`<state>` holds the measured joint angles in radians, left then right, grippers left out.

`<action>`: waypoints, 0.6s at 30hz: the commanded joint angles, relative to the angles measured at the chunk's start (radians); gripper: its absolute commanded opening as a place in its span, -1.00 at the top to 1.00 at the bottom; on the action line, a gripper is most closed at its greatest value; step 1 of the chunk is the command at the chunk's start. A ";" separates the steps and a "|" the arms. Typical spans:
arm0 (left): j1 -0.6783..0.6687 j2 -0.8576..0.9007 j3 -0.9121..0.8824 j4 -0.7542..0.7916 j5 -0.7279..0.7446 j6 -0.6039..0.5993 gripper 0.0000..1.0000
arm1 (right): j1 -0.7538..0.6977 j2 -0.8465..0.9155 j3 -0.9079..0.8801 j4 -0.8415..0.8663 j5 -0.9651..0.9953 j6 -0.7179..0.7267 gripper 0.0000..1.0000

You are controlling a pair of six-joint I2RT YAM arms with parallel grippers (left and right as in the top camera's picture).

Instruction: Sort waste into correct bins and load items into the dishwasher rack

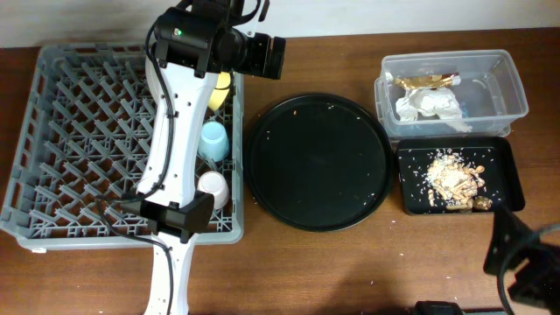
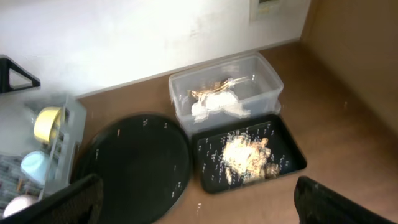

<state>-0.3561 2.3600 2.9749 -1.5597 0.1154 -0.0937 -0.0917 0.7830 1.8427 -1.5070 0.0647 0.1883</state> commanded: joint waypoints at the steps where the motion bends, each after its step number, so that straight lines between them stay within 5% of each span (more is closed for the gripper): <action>1: 0.003 -0.002 0.003 0.002 -0.008 0.016 -0.99 | -0.001 -0.082 -0.191 0.122 0.052 -0.018 -0.97; 4: 0.003 -0.003 0.003 0.002 -0.008 0.016 -0.99 | 0.000 -0.209 -0.494 0.374 0.016 -0.027 -0.97; 10: 0.003 -0.003 0.003 0.002 -0.008 0.016 -0.99 | 0.001 -0.463 -1.254 1.162 -0.215 -0.027 -0.97; 14: 0.003 -0.002 0.003 0.002 -0.008 0.016 -0.99 | 0.018 -0.566 -1.551 1.460 -0.225 -0.027 -0.97; 18: 0.003 -0.003 0.003 0.002 -0.008 0.016 -0.99 | 0.047 -0.674 -1.725 1.553 -0.183 -0.027 -0.97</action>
<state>-0.3561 2.3600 2.9749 -1.5600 0.1154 -0.0937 -0.0650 0.1741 0.1894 0.0257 -0.1295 0.1711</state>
